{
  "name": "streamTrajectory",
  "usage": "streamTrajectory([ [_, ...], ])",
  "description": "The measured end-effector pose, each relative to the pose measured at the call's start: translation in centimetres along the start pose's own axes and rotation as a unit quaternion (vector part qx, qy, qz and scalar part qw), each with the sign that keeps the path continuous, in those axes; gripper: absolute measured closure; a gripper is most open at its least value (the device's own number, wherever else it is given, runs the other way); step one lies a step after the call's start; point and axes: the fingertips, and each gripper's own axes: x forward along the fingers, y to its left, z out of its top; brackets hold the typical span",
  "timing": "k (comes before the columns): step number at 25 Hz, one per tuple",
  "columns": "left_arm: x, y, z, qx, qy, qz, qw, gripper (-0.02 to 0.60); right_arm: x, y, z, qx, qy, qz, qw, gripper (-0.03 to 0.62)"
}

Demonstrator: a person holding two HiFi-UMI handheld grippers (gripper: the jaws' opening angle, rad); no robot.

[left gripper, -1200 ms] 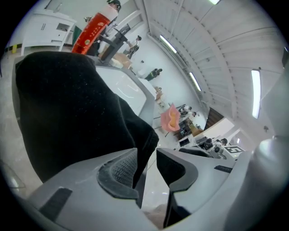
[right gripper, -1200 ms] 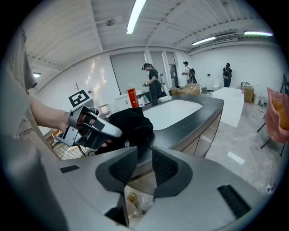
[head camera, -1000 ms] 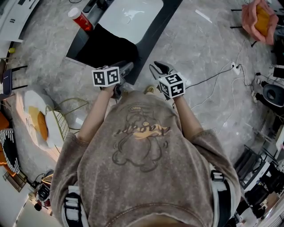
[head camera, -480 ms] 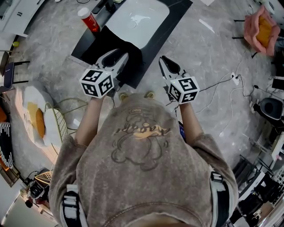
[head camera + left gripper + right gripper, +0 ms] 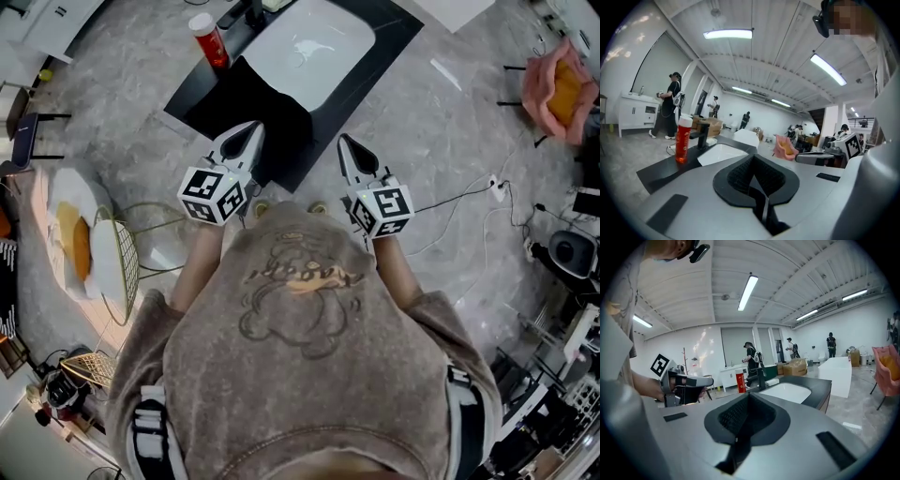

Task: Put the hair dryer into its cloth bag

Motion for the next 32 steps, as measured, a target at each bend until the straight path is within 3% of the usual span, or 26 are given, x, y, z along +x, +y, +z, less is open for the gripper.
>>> streamTrajectory([
  [8, -0.6, 1.0, -1.1, 0.031, -0.030, 0.024, 0.9988, 0.563, 0.7, -0.7, -1.0, 0.009, 0.001, -0.013, 1.000, 0.597],
  [32, -1.3, 1.0, -1.7, 0.015, -0.022, 0.045, 0.9986, 0.563, 0.6, -0.1, -2.2, 0.002, 0.016, -0.003, 1.000, 0.597],
])
